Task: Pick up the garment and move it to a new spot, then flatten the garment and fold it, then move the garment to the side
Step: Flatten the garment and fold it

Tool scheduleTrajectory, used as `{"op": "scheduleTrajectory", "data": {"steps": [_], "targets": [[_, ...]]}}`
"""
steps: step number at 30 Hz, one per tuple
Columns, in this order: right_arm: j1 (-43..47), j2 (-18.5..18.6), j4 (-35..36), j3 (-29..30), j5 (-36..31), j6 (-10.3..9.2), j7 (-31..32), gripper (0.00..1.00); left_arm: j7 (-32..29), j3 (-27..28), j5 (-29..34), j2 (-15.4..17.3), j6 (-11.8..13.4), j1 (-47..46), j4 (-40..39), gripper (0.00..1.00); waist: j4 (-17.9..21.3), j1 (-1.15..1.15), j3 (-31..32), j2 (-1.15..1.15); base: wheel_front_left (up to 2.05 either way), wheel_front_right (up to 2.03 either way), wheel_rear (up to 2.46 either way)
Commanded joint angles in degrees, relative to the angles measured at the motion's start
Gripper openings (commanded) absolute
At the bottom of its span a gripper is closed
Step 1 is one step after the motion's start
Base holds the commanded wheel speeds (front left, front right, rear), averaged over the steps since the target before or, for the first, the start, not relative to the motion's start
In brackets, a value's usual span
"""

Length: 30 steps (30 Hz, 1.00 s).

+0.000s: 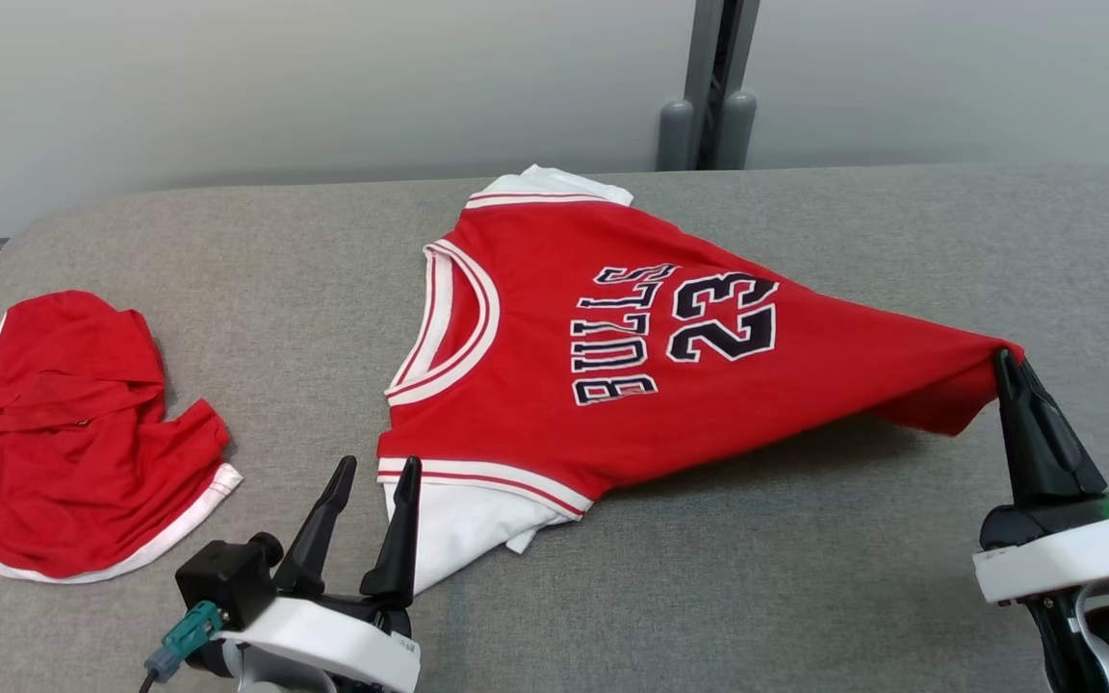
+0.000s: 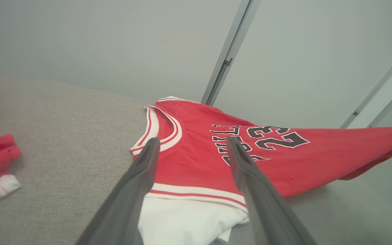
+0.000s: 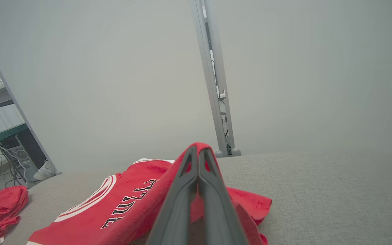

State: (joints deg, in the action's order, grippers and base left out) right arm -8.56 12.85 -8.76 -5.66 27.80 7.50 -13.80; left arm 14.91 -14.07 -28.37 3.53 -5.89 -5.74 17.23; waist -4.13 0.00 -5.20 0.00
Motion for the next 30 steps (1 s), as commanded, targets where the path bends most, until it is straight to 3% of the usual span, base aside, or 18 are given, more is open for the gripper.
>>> {"op": "scheduleTrajectory", "data": {"steps": [1,9,13,21,28,29,30], "targets": [[1.39,0.95,2.31,0.56,-0.38,-0.02,1.75,0.0,0.3,0.51,-0.35,0.21,0.19,0.8,-0.34,1.0,1.33,0.0,1.04,0.0,0.0,0.0,0.0],[2.72,1.17,10.36,2.99,-1.24,-0.02,7.68,0.0,0.29,-0.06,-0.08,-0.1,-0.03,0.69,-0.69,1.0,2.16,0.0,1.72,0.0,0.0,0.0,0.0],[-0.08,1.76,9.66,3.11,-0.61,-0.02,9.9,0.0,0.3,-0.97,0.06,-0.22,-0.21,-0.88,-0.88,1.0,0.94,0.0,0.41,0.0,0.0,0.0,0.0],[-13.13,9.1,-6.47,1.73,-3.47,-0.02,13.08,0.0,0.3,-2.82,-0.18,-0.36,-0.67,-4.04,0.02,1.0,-5.21,0.0,-4.8,0.0,0.0,0.0,0.0],[-24.68,12.81,-24.54,-1.1,-6.28,-0.02,9.62,0.0,0.3,-3.77,-1.16,-0.53,-1.0,-6.29,0.44,1.0,-10.47,0.0,-9.01,0.0,0.0,0.0,0.0],[-26.07,12.99,-27.4,-0.88,-6.62,-0.03,8.91,0.07,0.3,-3.94,-1.18,-0.57,-1.05,-6.59,0.42,1.0,-10.87,0.0,-9.42,0.0,0.0,0.0,0.0],[-27.34,12.88,-30.56,-0.27,-7.25,-0.02,8.13,0.46,0.29,-4.01,-1.33,-0.55,-1.1,-6.82,0.42,1.0,-11.16,0.0,-9.77,0.0,0.0,0.0,0.0]]}}
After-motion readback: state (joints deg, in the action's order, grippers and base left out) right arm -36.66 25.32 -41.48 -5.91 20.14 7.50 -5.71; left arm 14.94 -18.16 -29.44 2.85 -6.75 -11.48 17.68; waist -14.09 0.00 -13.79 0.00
